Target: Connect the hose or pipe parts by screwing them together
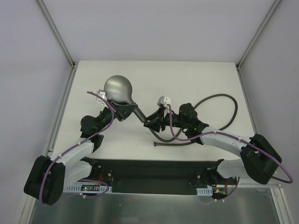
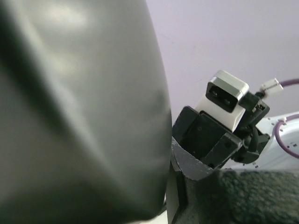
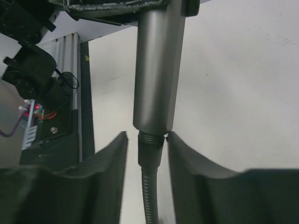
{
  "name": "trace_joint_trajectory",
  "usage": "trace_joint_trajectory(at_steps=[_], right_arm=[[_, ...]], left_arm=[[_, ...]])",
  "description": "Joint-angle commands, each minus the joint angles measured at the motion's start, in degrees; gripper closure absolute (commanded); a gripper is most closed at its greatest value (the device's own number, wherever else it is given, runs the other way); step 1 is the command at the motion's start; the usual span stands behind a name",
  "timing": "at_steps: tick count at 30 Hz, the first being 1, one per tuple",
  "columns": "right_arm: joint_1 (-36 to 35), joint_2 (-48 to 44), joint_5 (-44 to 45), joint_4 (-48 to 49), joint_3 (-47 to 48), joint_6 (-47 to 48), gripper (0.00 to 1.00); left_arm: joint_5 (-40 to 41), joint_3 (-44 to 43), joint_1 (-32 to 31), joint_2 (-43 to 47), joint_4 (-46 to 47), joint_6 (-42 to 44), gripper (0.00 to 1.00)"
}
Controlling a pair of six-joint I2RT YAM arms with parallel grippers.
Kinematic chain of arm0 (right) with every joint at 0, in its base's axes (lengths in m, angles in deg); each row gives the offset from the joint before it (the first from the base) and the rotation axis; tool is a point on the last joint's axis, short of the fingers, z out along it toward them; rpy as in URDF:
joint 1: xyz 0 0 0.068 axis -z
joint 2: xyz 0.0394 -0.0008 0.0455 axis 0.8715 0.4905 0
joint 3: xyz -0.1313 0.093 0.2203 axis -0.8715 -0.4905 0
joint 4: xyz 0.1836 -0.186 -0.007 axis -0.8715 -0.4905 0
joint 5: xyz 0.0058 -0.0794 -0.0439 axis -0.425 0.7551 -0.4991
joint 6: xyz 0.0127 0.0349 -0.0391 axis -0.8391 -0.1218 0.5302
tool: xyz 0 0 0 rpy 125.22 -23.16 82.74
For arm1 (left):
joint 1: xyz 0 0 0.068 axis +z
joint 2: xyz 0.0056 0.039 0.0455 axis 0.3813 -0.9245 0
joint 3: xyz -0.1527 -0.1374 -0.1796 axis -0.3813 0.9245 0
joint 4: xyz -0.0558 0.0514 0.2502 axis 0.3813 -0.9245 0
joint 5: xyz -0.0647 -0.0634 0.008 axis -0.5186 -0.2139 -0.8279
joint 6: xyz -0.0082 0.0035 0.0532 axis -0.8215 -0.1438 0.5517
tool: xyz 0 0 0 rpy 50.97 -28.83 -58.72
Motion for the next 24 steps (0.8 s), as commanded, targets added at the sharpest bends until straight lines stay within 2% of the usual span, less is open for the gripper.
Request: trace_joint_trajectory(at_steps=[1, 2, 4, 6, 7, 9, 10, 11, 16, 19, 24], right_arm=[[0.64, -6.21, -4.44, -2.22, -0.67, -1.14, 0.5], [0.38, -7.09, -2.67, -5.05, -0.06, 0.09, 0.28], [-0.23, -9.46, 5.72, -8.92, -0.93, 2.2, 0.19], [-1.99, -11.92, 12.25, -10.25, -2.43, 4.22, 0.18], [-3.04, -12.45, 19.42, -10.96, -2.61, 5.19, 0.17], [-7.07, -13.16, 25.61, -13.41, -2.09, 9.91, 0.17], [-8.83, -13.16, 33.91, -14.03, -1.73, 11.86, 0.17], [-12.85, -12.38, 37.74, -14.74, -1.03, 14.32, 0.17], [-21.23, -7.37, 58.12, -14.66, 4.23, 23.64, 0.17], [-24.14, -2.8, 65.42, -13.08, 7.4, 26.11, 0.17], [-27.22, 5.46, 70.82, -10.61, 12.15, 31.56, 0.16]], left_arm=[[-0.67, -3.26, -0.23, 2.13, 5.97, 4.38, 1.0], [0.48, -3.7, -0.14, 2.84, 2.27, 5.0, 1.0], [1.98, -4.49, -0.4, 4.86, -1.54, 7.01, 1.0], [4.79, -4.14, -0.67, 6.7, -3.91, 7.46, 1.0], [5.84, -4.14, -0.58, 7.41, -5.31, 7.81, 1.0], [9.0, -5.01, -1.02, 9.77, -11.63, 8.69, 1.0], [9.98, -5.19, -1.28, 10.66, -13.4, 9.65, 1.0], [12.16, -5.37, -1.46, 11.45, -14.89, 9.83, 1.0], [14.29, -6.77, -1.81, 14.27, -21.76, 9.14, 1.0], [16.31, -8.0, -2.16, 15.15, -25.96, 7.73, 1.0], [17.37, -9.85, -2.34, 16.11, -30.2, 5.88, 1.0]])
